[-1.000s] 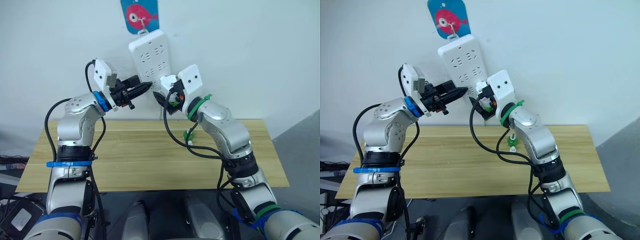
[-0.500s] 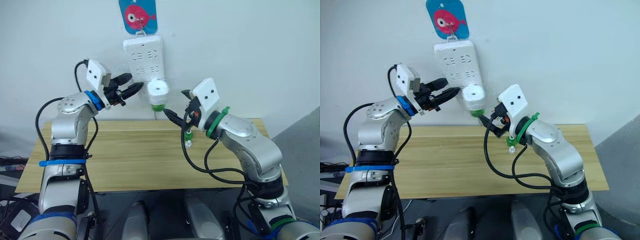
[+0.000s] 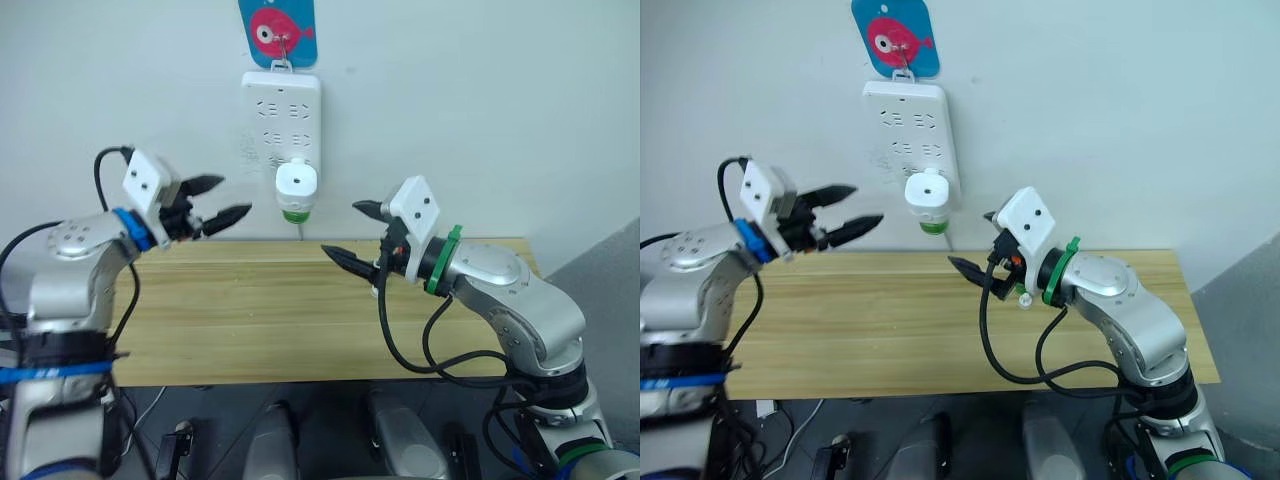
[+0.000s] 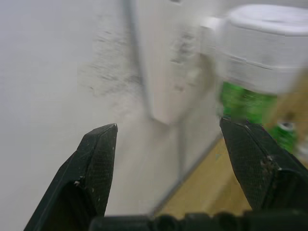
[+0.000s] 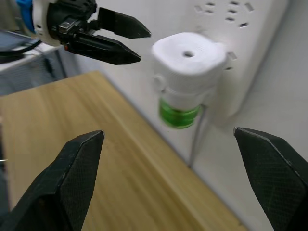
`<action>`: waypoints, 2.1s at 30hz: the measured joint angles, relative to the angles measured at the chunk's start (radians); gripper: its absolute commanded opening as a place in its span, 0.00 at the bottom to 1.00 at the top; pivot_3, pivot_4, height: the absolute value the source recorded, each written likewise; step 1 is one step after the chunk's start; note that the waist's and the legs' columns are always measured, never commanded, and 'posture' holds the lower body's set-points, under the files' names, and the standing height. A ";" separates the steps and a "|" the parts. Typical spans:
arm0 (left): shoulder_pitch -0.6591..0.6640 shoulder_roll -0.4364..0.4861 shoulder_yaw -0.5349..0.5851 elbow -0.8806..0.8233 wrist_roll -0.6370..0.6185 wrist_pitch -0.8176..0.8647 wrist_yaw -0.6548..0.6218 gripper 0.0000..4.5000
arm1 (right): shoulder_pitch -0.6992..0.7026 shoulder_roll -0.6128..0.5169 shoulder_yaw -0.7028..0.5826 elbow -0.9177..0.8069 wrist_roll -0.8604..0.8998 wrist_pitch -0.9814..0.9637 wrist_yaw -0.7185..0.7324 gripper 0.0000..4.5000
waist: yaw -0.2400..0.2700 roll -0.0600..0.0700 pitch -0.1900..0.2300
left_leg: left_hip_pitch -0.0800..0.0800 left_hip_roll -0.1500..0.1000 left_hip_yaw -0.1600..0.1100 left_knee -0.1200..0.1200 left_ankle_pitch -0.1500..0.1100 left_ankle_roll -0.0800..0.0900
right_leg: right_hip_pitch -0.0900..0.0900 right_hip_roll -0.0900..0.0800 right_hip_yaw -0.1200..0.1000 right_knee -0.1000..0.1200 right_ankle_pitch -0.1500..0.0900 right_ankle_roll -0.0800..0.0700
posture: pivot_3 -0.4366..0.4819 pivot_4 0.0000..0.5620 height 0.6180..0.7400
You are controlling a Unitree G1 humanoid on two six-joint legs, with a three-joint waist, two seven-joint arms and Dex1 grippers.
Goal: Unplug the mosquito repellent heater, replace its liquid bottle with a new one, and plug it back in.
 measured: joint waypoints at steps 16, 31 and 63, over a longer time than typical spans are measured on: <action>0.242 0.073 0.084 -0.424 -0.237 0.241 0.024 0.83 | -0.083 0.170 0.098 0.236 -0.151 -0.166 -0.131 0.01 | 0.059 0.000 0.000 | 0.000 0.000 0.000 0.000 0.000 0.000 | 0.000 0.000 0.000 -0.001 0.000 0.000 | 0.45 0.35 0.87; 0.196 0.073 0.072 -0.428 -0.240 0.245 0.041 0.83 | -0.086 0.211 0.097 0.290 -0.212 -0.189 -0.171 0.01 | 0.058 0.000 0.000 | 0.000 0.000 0.000 0.000 0.000 0.000 | 0.000 0.000 0.000 0.000 0.000 0.000 | 0.44 0.35 0.87; 0.320 0.151 0.072 -0.179 0.019 -0.112 -0.095 1.00 | 0.071 -0.444 -0.084 0.216 -0.117 -0.444 0.406 0.96 | 0.057 -0.004 -0.012 | 0.000 -0.001 0.001 0.001 0.000 -0.001 | 0.000 -0.001 0.000 -0.001 0.000 0.000 | 0.41 0.20 0.87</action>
